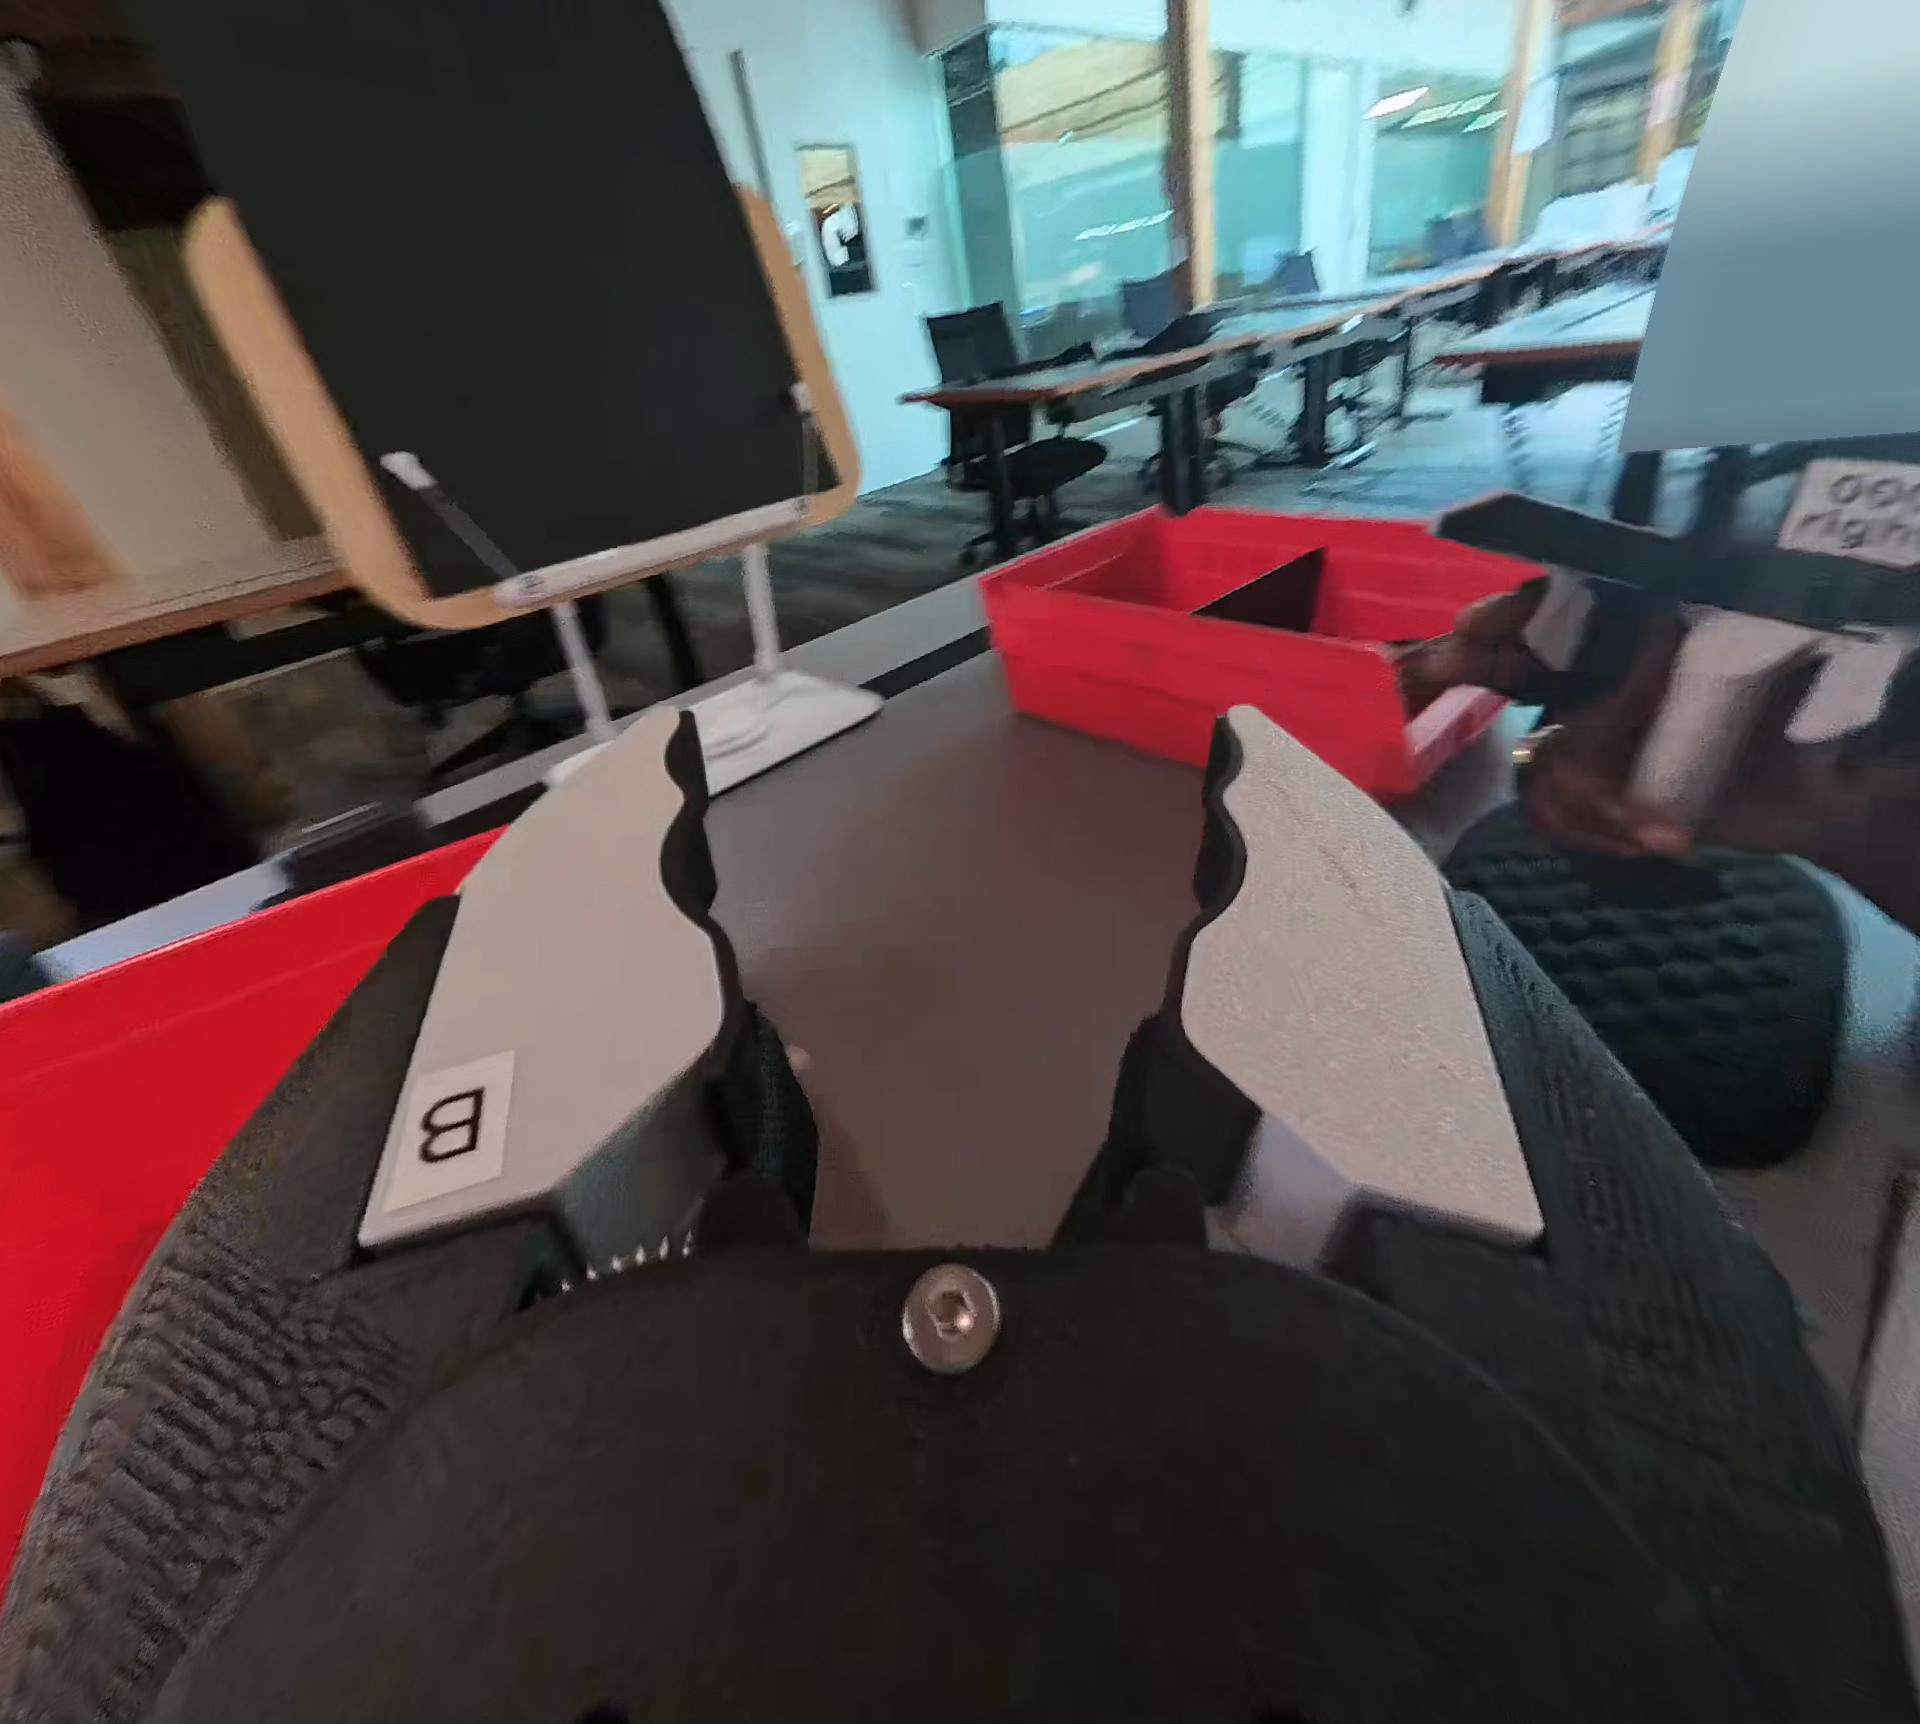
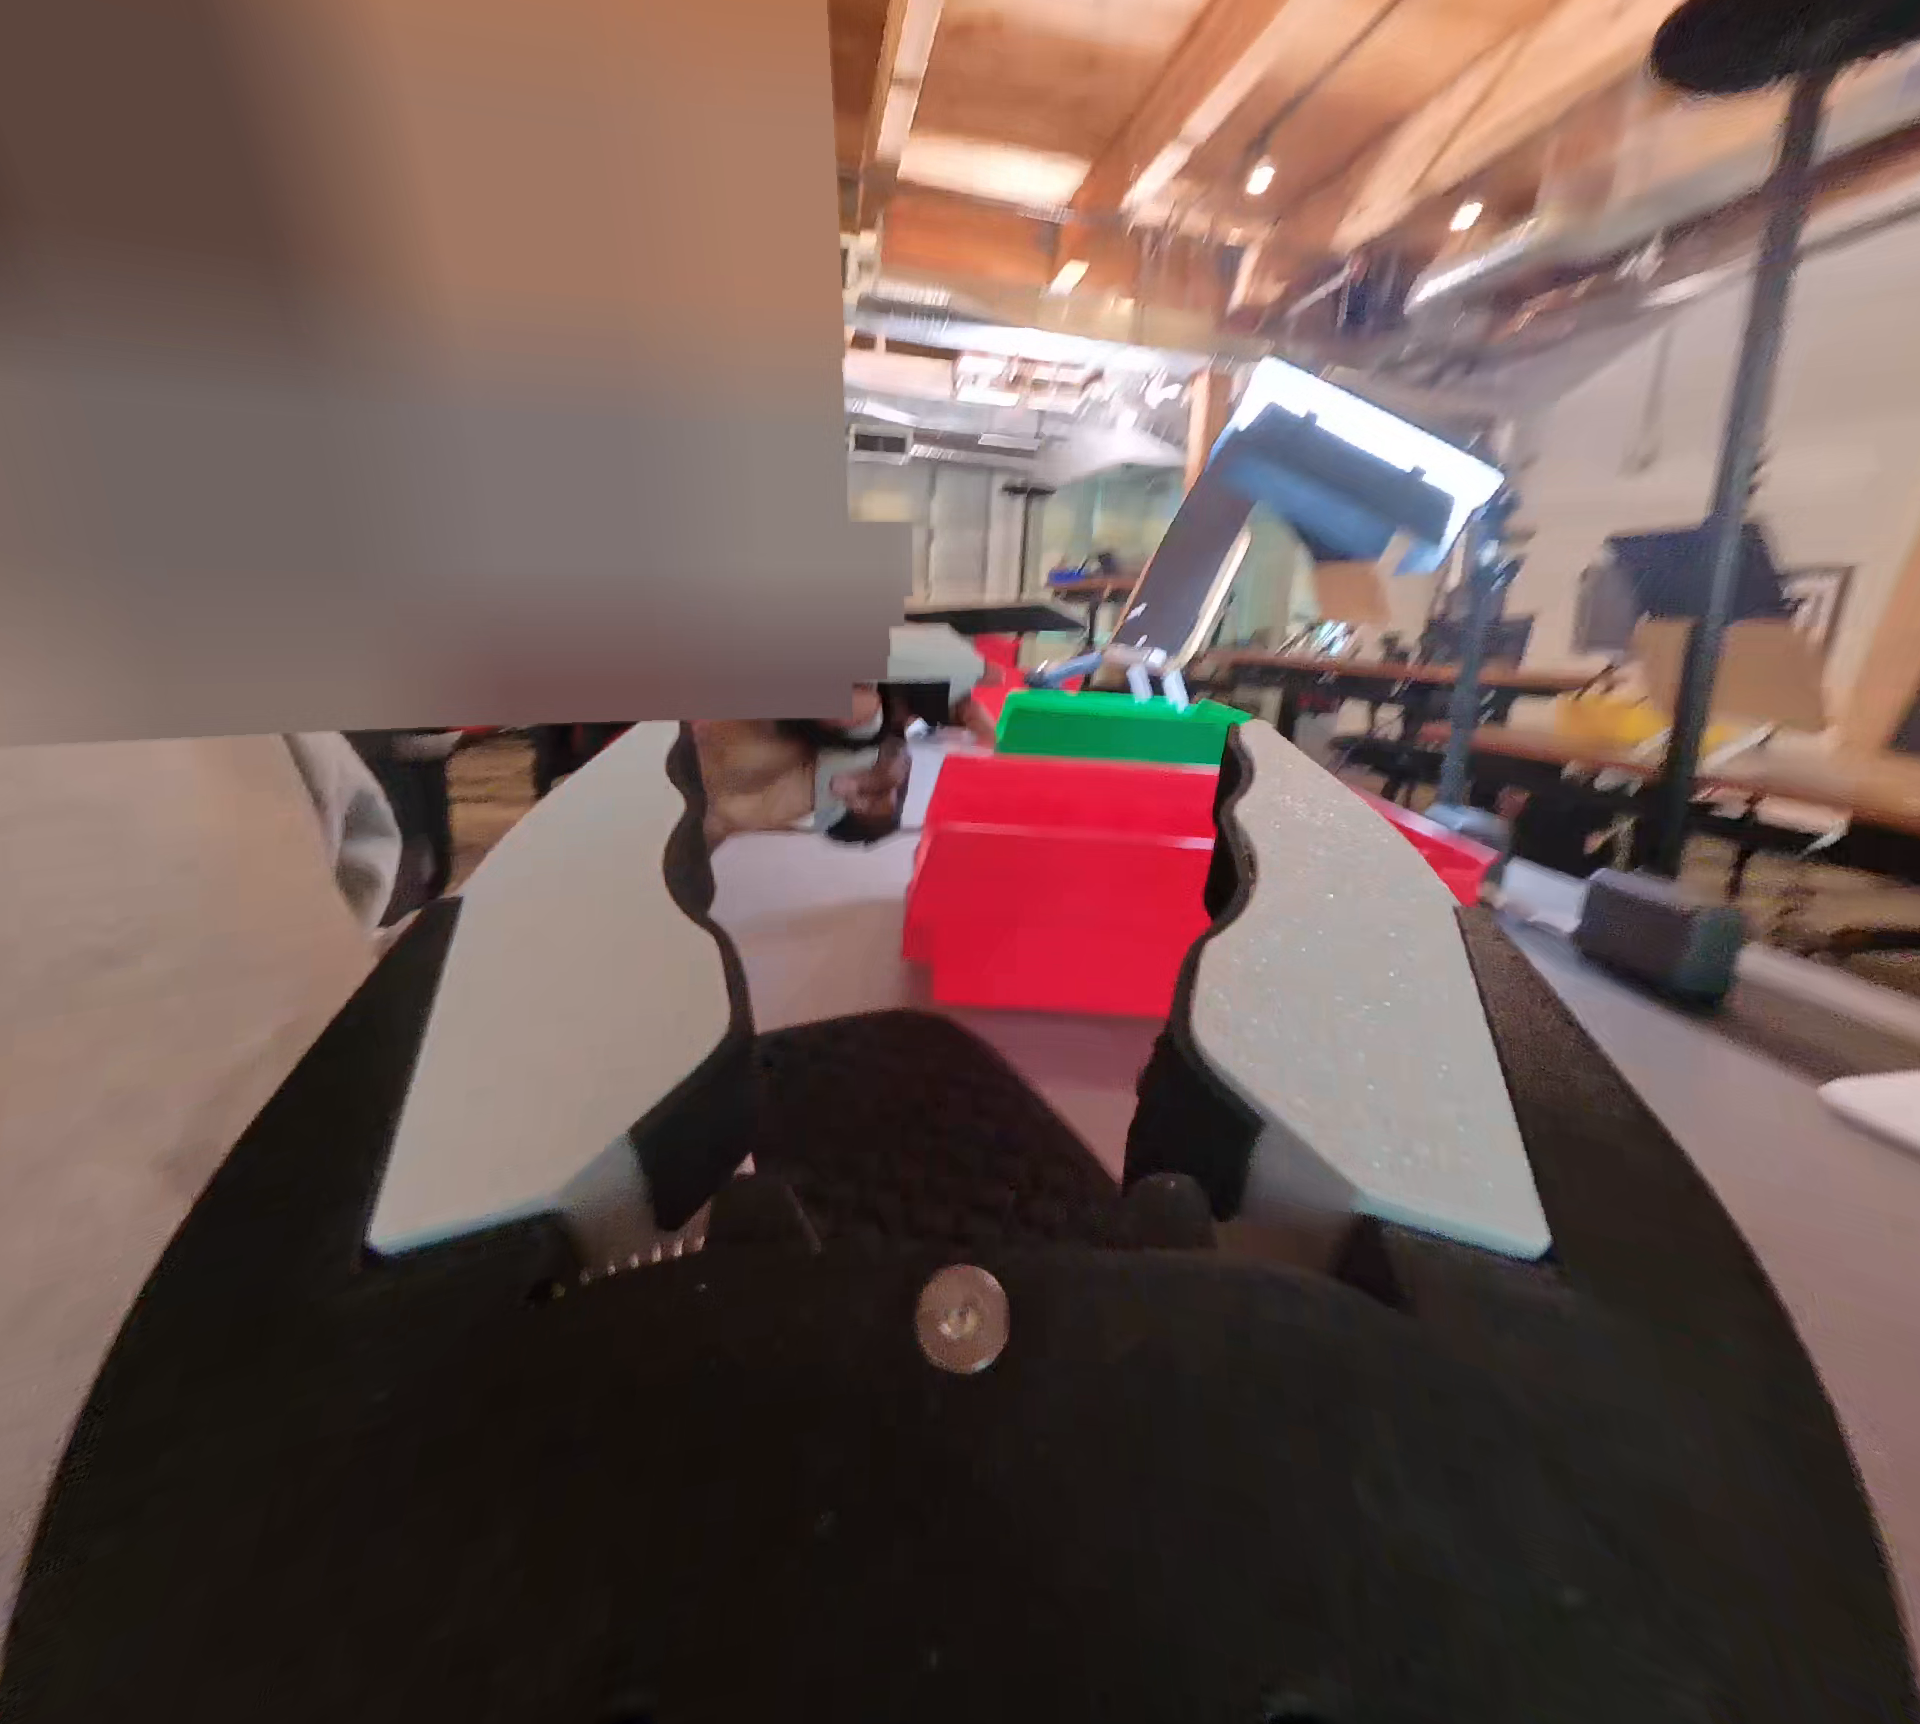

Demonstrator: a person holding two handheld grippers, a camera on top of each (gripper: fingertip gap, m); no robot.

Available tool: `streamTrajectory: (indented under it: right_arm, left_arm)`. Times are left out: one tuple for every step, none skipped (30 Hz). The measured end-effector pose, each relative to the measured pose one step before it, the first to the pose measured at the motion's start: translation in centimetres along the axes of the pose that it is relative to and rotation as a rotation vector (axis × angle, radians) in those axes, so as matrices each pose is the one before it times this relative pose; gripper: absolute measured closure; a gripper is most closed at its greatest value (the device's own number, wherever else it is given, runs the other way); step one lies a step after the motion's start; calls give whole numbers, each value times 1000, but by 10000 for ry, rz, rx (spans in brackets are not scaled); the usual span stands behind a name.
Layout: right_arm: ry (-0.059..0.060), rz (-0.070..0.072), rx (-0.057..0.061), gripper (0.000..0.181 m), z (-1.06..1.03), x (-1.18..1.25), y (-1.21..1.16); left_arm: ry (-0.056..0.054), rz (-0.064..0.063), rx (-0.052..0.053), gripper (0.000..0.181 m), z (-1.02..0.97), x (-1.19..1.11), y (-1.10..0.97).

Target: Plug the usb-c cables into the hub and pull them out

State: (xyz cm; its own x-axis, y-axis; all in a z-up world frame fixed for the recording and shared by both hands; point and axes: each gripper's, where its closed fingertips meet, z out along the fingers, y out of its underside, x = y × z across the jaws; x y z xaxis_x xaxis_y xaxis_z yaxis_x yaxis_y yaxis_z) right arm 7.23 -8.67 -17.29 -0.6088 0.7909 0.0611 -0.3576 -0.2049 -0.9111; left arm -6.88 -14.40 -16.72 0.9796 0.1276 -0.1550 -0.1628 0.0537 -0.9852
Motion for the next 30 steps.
streamTrajectory:
  right_arm:
    - [-120,281,-235,87,498,-191,1114]
    - [-4,129,-28,87,428,-46,810]
    - [175,54,49,89,318,227,619]
    - [294,68,76,90,186,436,472]
    - [247,145,63,95,73,406,347]
    - [255,160,-151,103,-12,423,301]
    - [332,7,-383,110,-108,524,260]
    - [520,-198,-317,116,-216,776,21]
    - [618,-351,-125,121,-327,869,-261]
    - [751,-387,-109,129,-419,1065,-386]
    - [980,-405,-292,133,-467,1463,-311]
    - [1081,-483,-523,132,-485,1757,-131]
    - [1132,-552,-721,131,-511,1986,96]
    - [951,-628,-821,127,-517,1874,302]
    - [885,-576,-838,127,-513,1855,542]
    - [888,-441,-866,125,-459,1874,807]
    - [700,-366,-853,123,-328,1564,1035]
    - [514,-280,-834,120,-137,1188,1178]
    - [353,-204,-782,118,80,807,1218]
    - [250,-115,-705,117,305,495,1171]
    - [125,-63,-591,116,513,148,1071]
    - [23,-45,-476,116,620,-146,934]
    - [-20,-54,-373,119,649,-316,788]
    - [16,-88,-243,123,633,-320,563]
    - [104,-142,-137,133,596,-192,388]
    - [-25,-216,-45,143,484,-371,212]
    - [-209,-171,70,159,340,-640,-35]
    - [-110,-82,103,169,243,-517,-169]
    - [34,-201,51,168,248,-298,-181]
    - [32,-365,49,167,232,-280,-269]
  left_arm:
    - [-429,334,-429,91,-1148,-1290,311]
    - [-353,307,-541,92,-1015,-1267,748]
    - [-224,195,-559,92,-796,-1142,1105]
    - [-9,28,-569,93,-506,-820,1406]
    - [206,-99,-607,95,-232,-456,1617]
    - [229,-123,-555,98,41,-306,1589]
    - [108,-113,-410,100,276,-327,1346]
    - [71,-70,-280,101,461,-166,1027]
    - [162,17,-222,103,565,129,771]
    - [142,37,-231,106,598,211,623]
    - [-31,-19,-302,110,591,12,574]
    - [-157,-56,-419,116,549,-121,593]
    - [-192,-57,-494,125,496,-114,608]
    - [102,-12,-358,129,392,352,316]
    - [199,-68,-55,143,295,524,-120]
    - [-106,-170,90,147,298,78,-306]
    - [-136,-173,39,147,329,13,-197]
    - [-149,-155,15,147,317,-28,-139]
    - [-205,-189,36,149,244,-126,-155]
    - [-306,-242,71,153,179,-250,-202]
    - [-358,-182,-7,157,176,-324,-75]
    - [-449,-159,3,161,135,-424,-58]
    - [-599,-125,-3,168,25,-620,-72]
    - [-645,19,-44,174,-29,-720,8]
    - [-581,82,-36,179,-41,-728,56]
    - [-254,-43,-22,180,12,-393,104]
    - [-56,-290,37,180,86,-266,100]
    - [-24,-198,119,180,61,-260,25]
    - [-157,-79,38,181,-1,-392,78]
    - [-213,7,-42,180,-27,-437,138]
